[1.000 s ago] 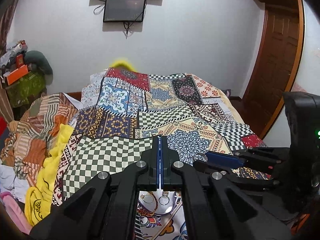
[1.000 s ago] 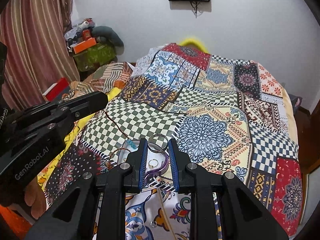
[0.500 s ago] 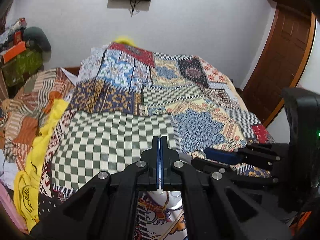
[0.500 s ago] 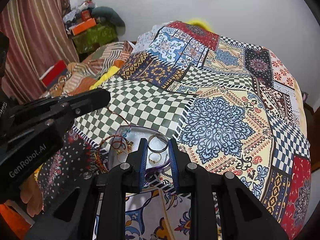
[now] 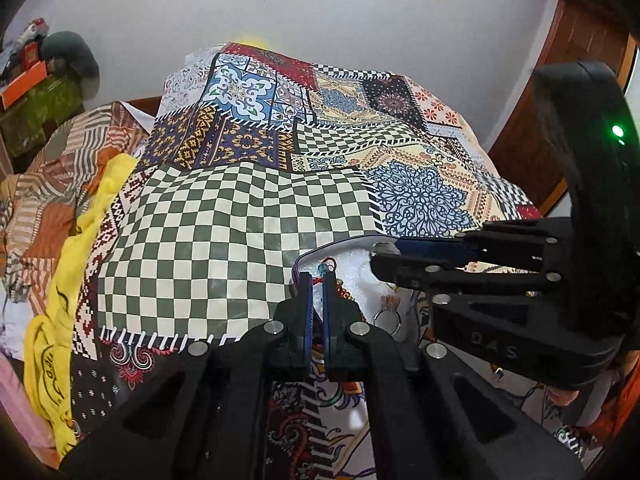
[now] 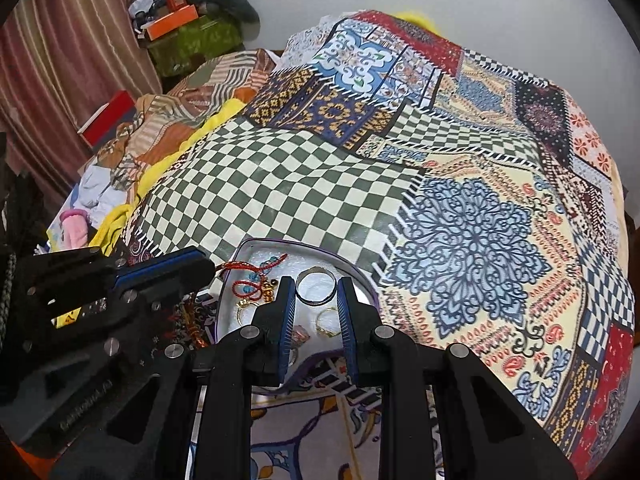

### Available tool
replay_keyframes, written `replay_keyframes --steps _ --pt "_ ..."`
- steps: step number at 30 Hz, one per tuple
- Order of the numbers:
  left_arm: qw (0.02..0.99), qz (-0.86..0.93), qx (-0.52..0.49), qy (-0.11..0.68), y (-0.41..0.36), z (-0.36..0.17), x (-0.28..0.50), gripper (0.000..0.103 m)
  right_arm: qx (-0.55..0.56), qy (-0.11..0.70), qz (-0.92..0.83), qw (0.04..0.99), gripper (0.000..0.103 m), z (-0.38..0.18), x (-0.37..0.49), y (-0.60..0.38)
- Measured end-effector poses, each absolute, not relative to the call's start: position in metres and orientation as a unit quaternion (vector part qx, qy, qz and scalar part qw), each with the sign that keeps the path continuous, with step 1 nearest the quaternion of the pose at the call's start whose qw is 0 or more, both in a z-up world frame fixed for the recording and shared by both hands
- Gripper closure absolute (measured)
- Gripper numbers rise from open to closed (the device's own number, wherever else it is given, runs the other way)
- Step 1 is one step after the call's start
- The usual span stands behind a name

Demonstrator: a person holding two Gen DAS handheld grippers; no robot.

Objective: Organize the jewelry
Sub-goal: 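Open both tools to drop the bracelet and ring into the purple tin, then move both tools back over the quilt away from the tin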

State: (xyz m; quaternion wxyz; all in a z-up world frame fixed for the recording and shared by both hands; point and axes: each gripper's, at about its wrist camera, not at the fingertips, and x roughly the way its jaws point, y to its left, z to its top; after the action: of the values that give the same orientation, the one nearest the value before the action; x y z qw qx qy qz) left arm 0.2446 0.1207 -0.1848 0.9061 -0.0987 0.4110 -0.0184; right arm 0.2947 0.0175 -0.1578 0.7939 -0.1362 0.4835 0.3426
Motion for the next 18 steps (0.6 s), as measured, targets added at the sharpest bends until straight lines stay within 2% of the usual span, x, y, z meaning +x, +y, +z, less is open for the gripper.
replay_keyframes --steps 2,6,16,18 --pt "0.907 -0.012 -0.089 0.411 0.119 -0.184 0.243 0.095 -0.139 0.487 0.343 0.791 0.084 -0.16 0.294 0.021" --pt "0.909 0.012 -0.079 0.408 0.121 -0.183 0.241 0.077 -0.149 0.494 0.344 0.784 0.084 -0.164 0.293 0.024" --pt "0.907 0.025 -0.081 0.412 0.131 -0.178 0.231 0.075 -0.186 0.481 0.336 0.788 0.082 -0.153 0.282 0.022" --pt "0.908 0.025 -0.083 0.41 0.131 -0.175 0.227 0.071 -0.195 0.47 0.333 0.794 0.078 -0.147 0.277 0.019"
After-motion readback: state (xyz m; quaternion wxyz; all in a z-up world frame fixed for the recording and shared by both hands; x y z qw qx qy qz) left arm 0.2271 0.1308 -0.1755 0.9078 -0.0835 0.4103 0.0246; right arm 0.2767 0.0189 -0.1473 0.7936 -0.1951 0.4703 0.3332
